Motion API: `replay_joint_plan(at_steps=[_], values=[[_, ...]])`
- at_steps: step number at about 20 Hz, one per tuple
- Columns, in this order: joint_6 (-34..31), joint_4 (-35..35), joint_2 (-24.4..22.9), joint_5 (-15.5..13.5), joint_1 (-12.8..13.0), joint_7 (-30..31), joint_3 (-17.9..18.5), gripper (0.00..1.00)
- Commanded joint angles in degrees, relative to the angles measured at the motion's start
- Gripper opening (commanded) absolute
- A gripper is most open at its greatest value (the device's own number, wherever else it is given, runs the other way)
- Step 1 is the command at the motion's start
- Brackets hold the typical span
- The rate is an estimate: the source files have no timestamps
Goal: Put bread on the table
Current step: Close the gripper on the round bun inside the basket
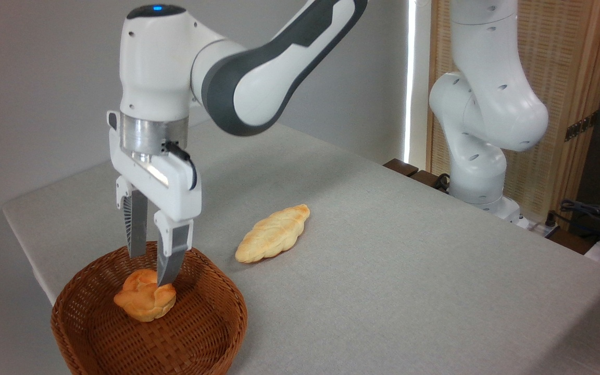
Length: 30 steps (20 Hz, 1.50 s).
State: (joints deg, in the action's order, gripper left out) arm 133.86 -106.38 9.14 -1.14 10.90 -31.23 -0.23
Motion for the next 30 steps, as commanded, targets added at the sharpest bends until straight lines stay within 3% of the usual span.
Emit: replay_joint_plan(at_steps=[1,9,12,15,26,30], values=[[1.8,0.8,1.8,0.9,0.1,-2.9,0.1,1.0],[4.4,0.8,5.0,1.0,0.1,-7.5,-1.3,1.0],[5.8,0.8,5.4,1.0,0.1,-8.1,-1.2,1.0],[7.3,0.8,5.7,1.0,-0.1,-12.9,-0.9,1.0],[8.4,0.8,6.4,1.0,-0.4,-17.0,-0.5,1.0],[8.8,0.8,6.3,1.0,-0.6,-17.4,-0.4,0.93]])
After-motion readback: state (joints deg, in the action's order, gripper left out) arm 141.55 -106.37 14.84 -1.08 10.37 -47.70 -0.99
